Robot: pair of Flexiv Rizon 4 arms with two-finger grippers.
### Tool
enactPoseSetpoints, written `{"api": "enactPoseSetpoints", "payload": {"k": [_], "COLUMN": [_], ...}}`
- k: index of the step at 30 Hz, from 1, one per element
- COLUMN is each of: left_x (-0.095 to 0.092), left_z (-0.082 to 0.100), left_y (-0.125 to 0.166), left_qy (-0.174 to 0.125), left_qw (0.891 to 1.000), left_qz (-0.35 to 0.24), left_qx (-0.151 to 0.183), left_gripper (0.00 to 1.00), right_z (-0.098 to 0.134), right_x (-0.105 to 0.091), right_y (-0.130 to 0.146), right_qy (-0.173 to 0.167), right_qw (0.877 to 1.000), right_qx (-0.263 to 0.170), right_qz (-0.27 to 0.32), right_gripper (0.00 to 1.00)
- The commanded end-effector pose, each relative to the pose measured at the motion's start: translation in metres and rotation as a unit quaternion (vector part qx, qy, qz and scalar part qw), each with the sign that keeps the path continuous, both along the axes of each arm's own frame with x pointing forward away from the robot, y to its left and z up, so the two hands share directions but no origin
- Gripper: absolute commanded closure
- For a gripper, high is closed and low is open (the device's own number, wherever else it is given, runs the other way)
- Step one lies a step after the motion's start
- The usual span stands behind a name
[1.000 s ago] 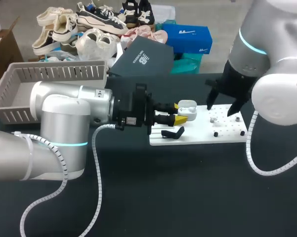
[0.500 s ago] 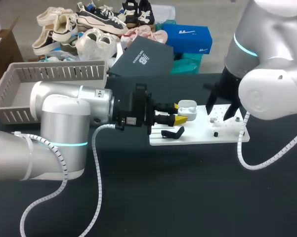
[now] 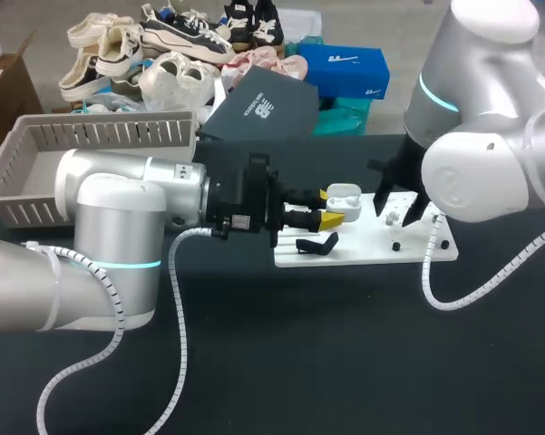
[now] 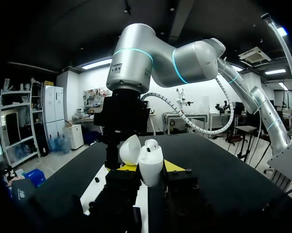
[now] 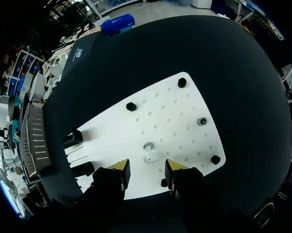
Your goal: Pick up each earbud case from the left stands, insert the matching earbuds, close the lid, and place the case in the box.
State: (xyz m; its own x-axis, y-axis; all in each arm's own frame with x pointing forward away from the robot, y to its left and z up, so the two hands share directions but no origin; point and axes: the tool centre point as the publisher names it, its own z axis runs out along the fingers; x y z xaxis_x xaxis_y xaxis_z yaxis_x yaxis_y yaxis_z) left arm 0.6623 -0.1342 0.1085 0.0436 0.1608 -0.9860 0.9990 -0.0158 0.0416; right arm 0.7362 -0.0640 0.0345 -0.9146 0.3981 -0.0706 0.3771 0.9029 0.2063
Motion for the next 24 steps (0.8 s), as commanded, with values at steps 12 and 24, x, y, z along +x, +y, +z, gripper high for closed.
{"api": "enactPoseSetpoints", "payload": {"k": [12, 24], "left_x": [-0.0003, -0.0003], "left_z": [-0.0006, -0.0006], "left_y": [0.0001, 0.0001], "left_qy": [-0.001, -0.001], "left_qw": [1.000, 1.000], "left_qz": [0.001, 0.001], "left_qx": [-0.001, -0.001], "left_gripper": [1.00, 1.00], "right_z": [-0.0074, -0.0107], "right_x": [0.0023, 0.0052], "right_y": [-0.0009, -0.0017], "right_qy": [0.001, 0.002], "right_qw": [1.000, 1.000], "right_qx": [0.008, 0.007], "right_qz": [-0.004, -0.007], "right_gripper": [0.62, 0.69]}}
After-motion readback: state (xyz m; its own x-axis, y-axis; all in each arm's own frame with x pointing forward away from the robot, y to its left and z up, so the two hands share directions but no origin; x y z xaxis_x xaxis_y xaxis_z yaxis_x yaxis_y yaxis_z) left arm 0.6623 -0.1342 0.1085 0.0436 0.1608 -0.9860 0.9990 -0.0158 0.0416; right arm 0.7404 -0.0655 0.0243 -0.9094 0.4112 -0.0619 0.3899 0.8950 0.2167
